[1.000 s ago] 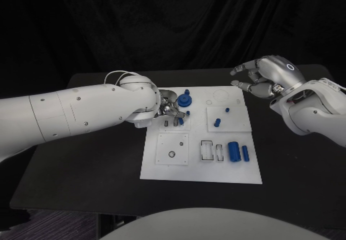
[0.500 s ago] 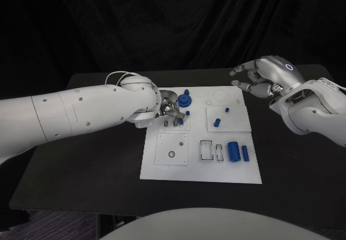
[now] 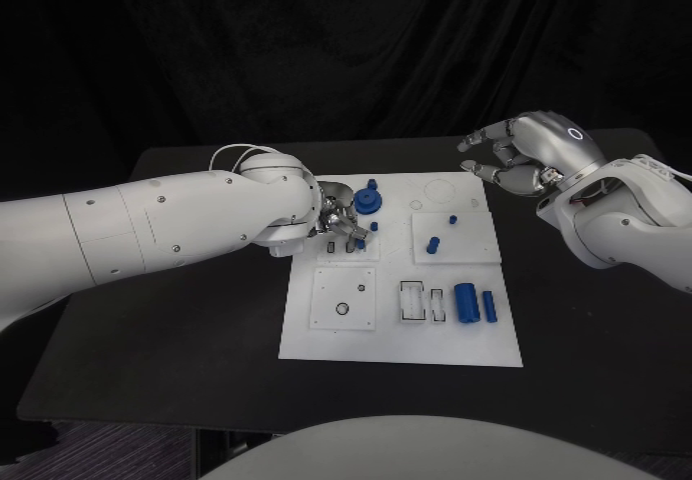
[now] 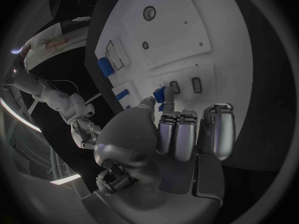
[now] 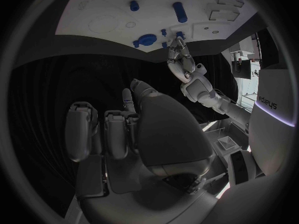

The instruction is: Assemble the parts on the task board

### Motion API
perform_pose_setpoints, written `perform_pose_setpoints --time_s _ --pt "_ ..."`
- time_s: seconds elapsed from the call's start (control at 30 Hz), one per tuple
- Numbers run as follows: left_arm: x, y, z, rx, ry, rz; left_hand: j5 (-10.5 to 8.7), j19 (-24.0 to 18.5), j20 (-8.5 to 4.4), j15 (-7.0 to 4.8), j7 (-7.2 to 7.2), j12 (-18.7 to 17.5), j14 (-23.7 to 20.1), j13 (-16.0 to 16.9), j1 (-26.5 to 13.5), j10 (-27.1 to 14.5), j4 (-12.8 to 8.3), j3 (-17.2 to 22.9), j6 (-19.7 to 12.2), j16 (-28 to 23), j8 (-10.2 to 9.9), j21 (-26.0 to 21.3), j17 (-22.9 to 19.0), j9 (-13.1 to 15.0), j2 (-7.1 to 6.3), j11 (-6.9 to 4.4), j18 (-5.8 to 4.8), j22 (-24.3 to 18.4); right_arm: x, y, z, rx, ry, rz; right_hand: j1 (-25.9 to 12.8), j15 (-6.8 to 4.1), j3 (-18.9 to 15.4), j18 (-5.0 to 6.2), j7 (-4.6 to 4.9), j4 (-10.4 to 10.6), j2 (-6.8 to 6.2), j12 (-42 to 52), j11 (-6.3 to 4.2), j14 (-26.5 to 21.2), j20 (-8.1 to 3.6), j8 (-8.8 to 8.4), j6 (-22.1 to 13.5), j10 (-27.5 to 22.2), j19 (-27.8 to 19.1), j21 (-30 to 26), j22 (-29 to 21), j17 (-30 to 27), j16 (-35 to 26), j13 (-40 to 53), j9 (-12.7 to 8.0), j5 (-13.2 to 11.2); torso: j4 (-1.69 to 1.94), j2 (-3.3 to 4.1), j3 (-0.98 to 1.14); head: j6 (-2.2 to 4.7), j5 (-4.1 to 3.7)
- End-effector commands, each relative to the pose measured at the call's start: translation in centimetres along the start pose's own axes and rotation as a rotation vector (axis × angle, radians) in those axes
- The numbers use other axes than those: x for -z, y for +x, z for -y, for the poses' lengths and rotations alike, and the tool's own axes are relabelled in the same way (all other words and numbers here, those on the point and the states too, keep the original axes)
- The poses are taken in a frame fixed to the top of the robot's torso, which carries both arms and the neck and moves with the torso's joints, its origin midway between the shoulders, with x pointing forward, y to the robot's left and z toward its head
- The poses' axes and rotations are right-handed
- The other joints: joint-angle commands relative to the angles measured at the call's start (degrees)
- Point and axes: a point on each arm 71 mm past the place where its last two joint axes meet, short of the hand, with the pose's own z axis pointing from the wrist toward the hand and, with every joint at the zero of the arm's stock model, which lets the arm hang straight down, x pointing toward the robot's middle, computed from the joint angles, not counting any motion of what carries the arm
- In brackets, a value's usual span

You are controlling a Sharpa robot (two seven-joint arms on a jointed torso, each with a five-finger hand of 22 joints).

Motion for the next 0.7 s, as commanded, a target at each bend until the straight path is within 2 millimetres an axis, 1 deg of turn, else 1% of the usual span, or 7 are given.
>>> perform_pose_setpoints --time_s 0.03,0.33,0.4,0.43,0.5,0.57,0.7 --pt "-0.1 0.24 0.28 -0.006 0.02 -0.02 0.35 -0.3 -0.16 -0.4 -0.05 0.13 6.06 14.95 0.37 6.05 -0.04 0.44 0.28 0.15 -0.33 -0.28 15.07 0.09 -0.23 -0.38 -0.19 2.97 0.02 0.14 0.12 0.001 0.019 -0.008 0.72 0.39 0.03 -0.56 -0.09 -0.36 0.01 -0.28 0.36 5.38 0.38 -0.35 0.33 4.91 1.61 -0.29 11.54 12.08 -0.38 13.92 -0.09 0.33 -0.02 -0.01 0.01 -0.01 0.03" --pt "-0.27 0.47 0.21 -0.006 0.018 -0.028 0.31 -0.3 -0.16 -0.4 -0.04 0.13 6.06 14.95 0.38 6.05 -0.09 0.56 0.31 0.15 -0.4 -0.29 15.07 0.13 -0.35 -0.38 -0.19 2.97 0.0 0.18 0.17 0.001 0.023 -0.011 0.79 0.4 0.12 -0.53 -0.08 -0.45 0.0 -0.33 0.38 5.37 0.39 -0.38 0.36 4.86 1.56 -0.43 11.5 12.03 -0.42 13.86 -0.12 0.51 0.0 0.01 -0.04 -0.01 -0.11" --pt "-0.28 0.5 0.16 -0.005 0.018 -0.028 0.59 -0.37 -0.17 -0.41 -0.06 0.13 6.06 14.95 0.5 6.05 -0.23 0.96 0.36 0.15 -0.58 -0.35 15.07 0.22 -0.44 -0.39 -0.17 2.91 0.01 0.19 0.2 0.001 0.024 -0.012 0.79 0.4 0.12 -0.53 -0.08 -0.45 0.0 -0.33 0.38 5.37 0.39 -0.38 0.36 4.86 1.56 -0.43 11.5 12.03 -0.42 13.86 -0.12 0.51 0.04 0.02 -0.04 -0.01 -0.16" --pt "-0.29 0.51 0.14 -0.005 0.018 -0.028 1.48 -0.36 -0.18 -0.43 -0.06 0.13 6.06 14.95 0.63 6.05 -0.41 1.61 0.42 0.15 -0.86 -0.39 15.07 0.35 -0.65 -0.39 -0.17 2.95 0.01 0.19 0.21 0.002 0.025 -0.012 0.79 0.4 0.12 -0.53 -0.08 -0.45 0.0 -0.33 0.38 5.37 0.39 -0.38 0.36 4.86 1.56 -0.43 11.5 12.03 -0.42 13.86 -0.12 0.51 0.03 0.01 -0.05 -0.01 -0.16" --pt "-0.29 0.52 0.09 -0.004 0.018 -0.029 2.04 -0.38 -0.19 -0.42 -0.05 0.13 6.06 14.95 0.63 6.05 -0.48 2.09 0.47 0.15 -1.08 -0.43 15.07 0.46 -0.9 -0.39 -0.16 2.94 0.02 0.19 0.24 0.002 0.026 -0.013 0.79 0.4 0.12 -0.53 -0.08 -0.45 0.0 -0.33 0.38 5.37 0.39 -0.38 0.36 4.86 1.56 -0.43 11.5 12.03 -0.42 13.86 -0.12 0.51 0.03 0.01 -0.05 -0.01 -0.13" --pt "-0.29 0.53 0.04 -0.003 0.018 -0.028 4.34 -0.42 -0.2 -0.43 -0.04 0.13 6.06 14.95 0.74 6.05 -0.76 3.79 0.6 0.15 -1.7 -0.54 15.07 0.8 -1.63 -0.38 -0.15 2.97 0.02 0.2 0.26 0.002 0.027 -0.014 0.87 0.41 0.22 -0.51 -0.07 -0.54 0.02 -0.37 0.4 5.34 0.39 -0.41 0.4 4.81 1.53 -0.5 11.48 11.92 -0.54 13.81 -0.15 0.67 0.03 0.01 -0.06 -0.01 -0.12" --pt "-0.27 0.55 -0.08 -0.002 0.016 -0.028 6.07 -0.47 -0.21 -0.44 -0.03 0.13 6.06 14.95 0.9 6.05 -1.25 6.12 0.74 0.15 -2.36 -0.67 15.07 1.27 -2.69 -0.39 -0.13 2.99 0.02 0.23 0.29 0.003 0.029 -0.016 0.87 0.41 0.22 -0.51 -0.07 -0.54 0.02 -0.37 0.4 5.34 0.39 -0.41 0.4 4.81 1.53 -0.5 11.48 11.92 -0.54 13.81 -0.15 0.67 0.0 0.01 -0.07 -0.01 -0.07"
